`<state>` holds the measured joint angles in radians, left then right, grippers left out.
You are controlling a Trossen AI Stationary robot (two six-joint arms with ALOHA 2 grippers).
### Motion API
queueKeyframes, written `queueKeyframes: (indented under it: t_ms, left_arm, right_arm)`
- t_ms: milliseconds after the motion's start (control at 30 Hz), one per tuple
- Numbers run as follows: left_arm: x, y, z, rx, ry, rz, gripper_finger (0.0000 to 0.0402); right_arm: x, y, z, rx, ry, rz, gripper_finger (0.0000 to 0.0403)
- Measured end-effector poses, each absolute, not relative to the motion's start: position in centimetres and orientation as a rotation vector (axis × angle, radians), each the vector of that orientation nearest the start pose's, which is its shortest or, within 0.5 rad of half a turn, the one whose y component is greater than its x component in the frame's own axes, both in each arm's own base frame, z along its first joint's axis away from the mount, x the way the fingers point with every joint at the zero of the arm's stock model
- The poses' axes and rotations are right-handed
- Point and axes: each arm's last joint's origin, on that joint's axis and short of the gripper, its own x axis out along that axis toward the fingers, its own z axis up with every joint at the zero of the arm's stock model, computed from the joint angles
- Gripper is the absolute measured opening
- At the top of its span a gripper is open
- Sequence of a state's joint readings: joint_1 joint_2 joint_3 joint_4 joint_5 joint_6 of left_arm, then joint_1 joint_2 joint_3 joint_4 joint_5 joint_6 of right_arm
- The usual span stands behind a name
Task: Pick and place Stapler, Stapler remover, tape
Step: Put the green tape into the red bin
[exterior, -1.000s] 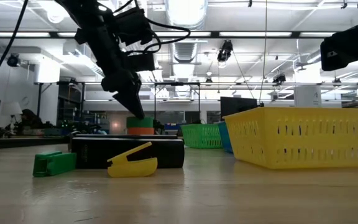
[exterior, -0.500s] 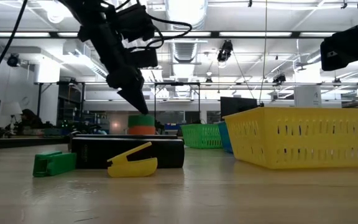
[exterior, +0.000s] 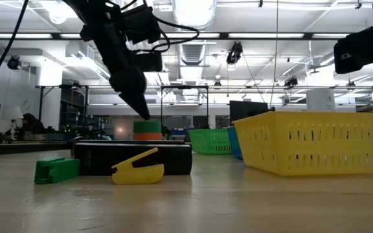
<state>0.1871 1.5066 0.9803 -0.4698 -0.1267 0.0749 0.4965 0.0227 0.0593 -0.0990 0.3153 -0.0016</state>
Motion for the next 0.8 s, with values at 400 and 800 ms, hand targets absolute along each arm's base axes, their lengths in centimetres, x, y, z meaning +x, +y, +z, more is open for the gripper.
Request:
queueKeyframes:
  t_ms: [400,800]
  left_arm:
    - [29.07,5.82,21.02,0.018,1.001,0.248,0.0174]
    - [29.21,5.89,21.09,0.034,0.999,0.254,0.0177]
  right_arm:
    - [8.68,3.68,17.25,-0.027,0.058,0.182,0.0052]
    - [8.68,3.68,17.24,-0.027,0.058,0.182,0.0052]
